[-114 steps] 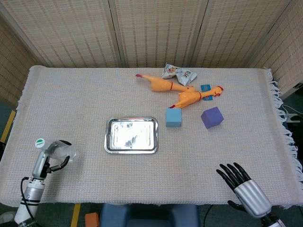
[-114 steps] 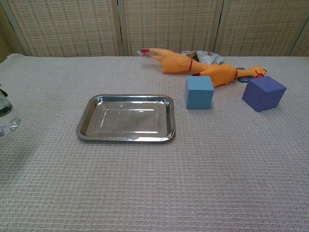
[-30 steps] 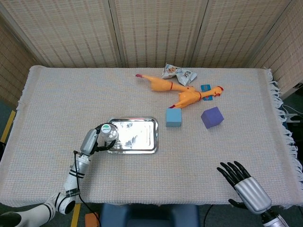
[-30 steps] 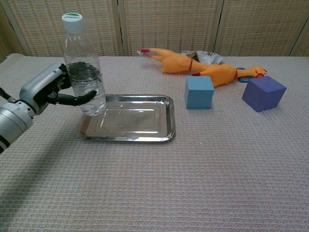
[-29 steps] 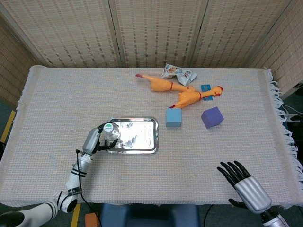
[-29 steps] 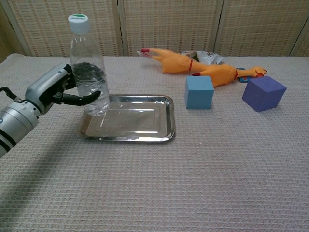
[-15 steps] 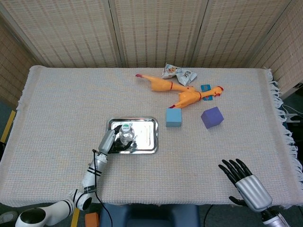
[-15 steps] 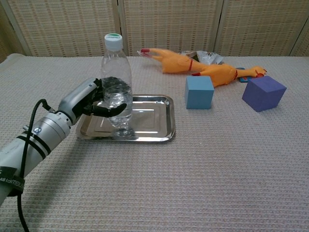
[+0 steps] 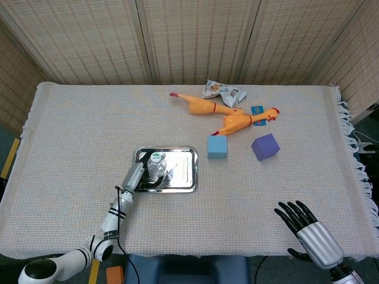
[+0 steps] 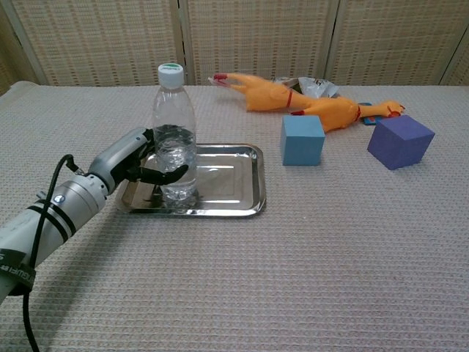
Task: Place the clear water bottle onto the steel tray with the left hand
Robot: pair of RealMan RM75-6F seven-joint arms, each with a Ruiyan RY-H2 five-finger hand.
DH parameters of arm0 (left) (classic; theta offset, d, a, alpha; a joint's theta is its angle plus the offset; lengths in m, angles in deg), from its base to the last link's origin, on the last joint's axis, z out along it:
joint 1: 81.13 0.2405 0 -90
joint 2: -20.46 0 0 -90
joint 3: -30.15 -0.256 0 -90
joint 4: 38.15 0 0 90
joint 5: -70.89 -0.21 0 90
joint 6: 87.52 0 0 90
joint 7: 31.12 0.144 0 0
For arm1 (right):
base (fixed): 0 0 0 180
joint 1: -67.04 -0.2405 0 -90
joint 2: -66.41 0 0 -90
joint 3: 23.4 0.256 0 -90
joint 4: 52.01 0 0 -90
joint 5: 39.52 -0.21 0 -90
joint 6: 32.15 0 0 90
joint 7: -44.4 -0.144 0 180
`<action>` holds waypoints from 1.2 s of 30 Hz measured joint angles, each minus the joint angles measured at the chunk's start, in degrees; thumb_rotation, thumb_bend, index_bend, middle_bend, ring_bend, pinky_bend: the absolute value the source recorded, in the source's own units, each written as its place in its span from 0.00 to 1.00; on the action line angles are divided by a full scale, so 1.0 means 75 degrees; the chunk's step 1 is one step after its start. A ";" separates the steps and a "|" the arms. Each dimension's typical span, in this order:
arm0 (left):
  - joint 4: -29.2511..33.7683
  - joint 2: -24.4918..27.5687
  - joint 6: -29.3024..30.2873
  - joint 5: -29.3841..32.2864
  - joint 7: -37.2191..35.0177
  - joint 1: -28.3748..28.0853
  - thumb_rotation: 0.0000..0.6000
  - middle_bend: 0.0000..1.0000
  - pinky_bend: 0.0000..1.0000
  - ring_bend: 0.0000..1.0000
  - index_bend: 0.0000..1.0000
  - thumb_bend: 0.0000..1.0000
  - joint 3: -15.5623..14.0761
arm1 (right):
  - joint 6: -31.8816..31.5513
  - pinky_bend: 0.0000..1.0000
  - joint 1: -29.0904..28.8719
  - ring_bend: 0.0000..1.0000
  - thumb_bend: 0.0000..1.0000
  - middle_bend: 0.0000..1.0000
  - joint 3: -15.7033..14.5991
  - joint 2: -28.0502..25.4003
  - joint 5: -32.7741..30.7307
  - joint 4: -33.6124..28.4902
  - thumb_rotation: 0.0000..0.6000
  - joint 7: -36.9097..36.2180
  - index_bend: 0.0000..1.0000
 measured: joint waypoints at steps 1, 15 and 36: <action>0.0094 0.0065 -0.0044 0.0022 0.0011 0.0003 1.00 0.00 0.00 0.00 0.00 0.39 -0.0002 | -0.0002 0.00 0.0004 0.00 0.00 0.00 0.0002 0.0001 -0.0006 0.0000 1.00 0.0009 0.00; 0.0868 0.0754 -0.0164 -0.0031 -0.0141 0.0082 1.00 0.00 0.00 0.00 0.00 0.29 -0.0159 | -0.0004 0.00 0.0033 0.00 0.00 0.00 -0.0011 0.0019 0.0019 -0.0016 1.00 0.0086 0.00; 0.2280 0.2383 0.0836 -0.0315 0.0973 0.0869 1.00 0.00 0.00 0.00 0.00 0.29 -0.0627 | -0.0050 0.00 0.0041 0.00 0.00 0.00 -0.0084 0.0016 0.0208 0.0027 1.00 0.0082 0.00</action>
